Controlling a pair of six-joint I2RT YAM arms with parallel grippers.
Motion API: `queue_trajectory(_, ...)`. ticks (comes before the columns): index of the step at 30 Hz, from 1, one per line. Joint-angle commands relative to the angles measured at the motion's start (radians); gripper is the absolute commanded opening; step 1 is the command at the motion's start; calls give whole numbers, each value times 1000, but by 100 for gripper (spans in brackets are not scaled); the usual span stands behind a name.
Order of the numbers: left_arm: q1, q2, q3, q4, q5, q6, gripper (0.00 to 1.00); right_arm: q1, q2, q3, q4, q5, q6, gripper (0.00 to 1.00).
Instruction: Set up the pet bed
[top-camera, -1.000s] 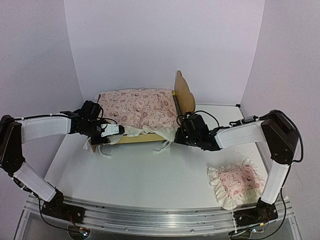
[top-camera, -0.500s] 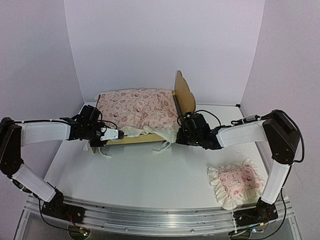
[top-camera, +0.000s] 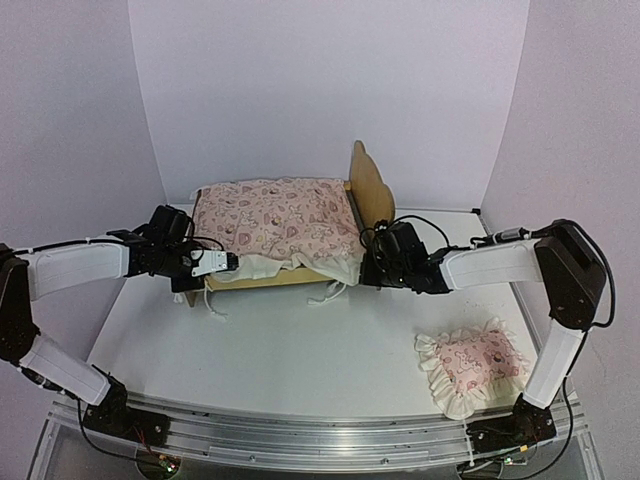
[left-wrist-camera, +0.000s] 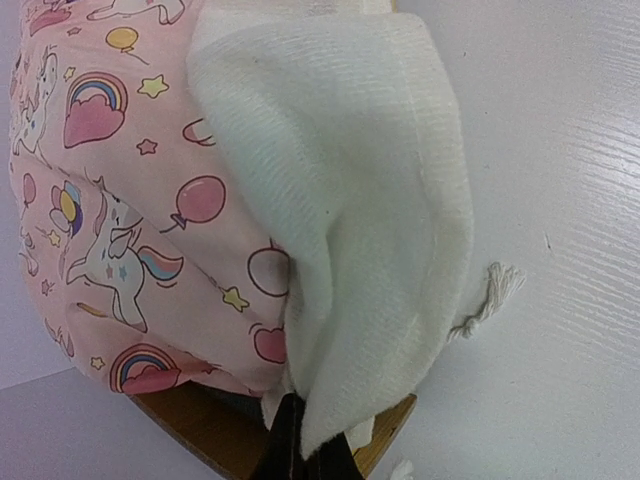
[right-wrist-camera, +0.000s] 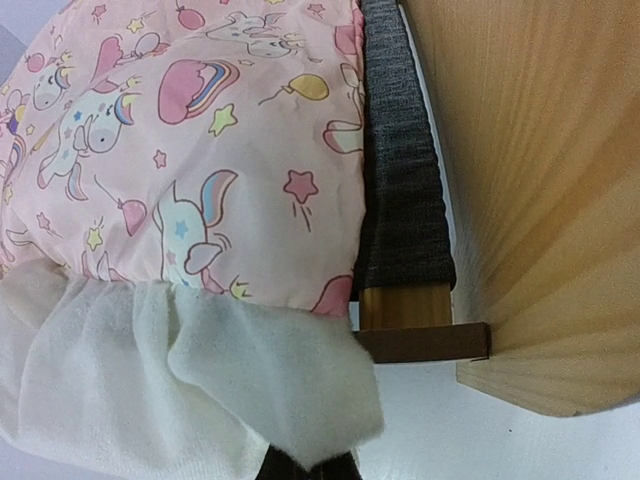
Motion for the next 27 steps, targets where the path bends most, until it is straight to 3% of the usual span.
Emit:
queue_trajectory(1,40,-55,27,-77,-1,-39,0,-36,-40,0,-56,21,9,0)
queue_trajectory(14,116,-31,-2,-58,3,25,0,-52,-68,15,-108,-8,-26,1)
queue_trajectory(17,116,-29,2,-82,8,54,1,-52,-90,1,-120,-18,-23,14)
queue_trajectory(18,116,-32,9,-118,36,69,5,-52,-103,-6,-121,-32,-26,19)
queue_trajectory(21,114,-65,44,-190,163,89,36,-52,-129,-8,-168,-93,-48,33)
queue_trajectory(22,113,-76,64,-232,221,99,42,-51,-142,-7,-185,-117,-55,37)
queue_trajectory(27,39,-96,176,-343,363,68,58,-46,-231,-60,-250,-159,-77,46)
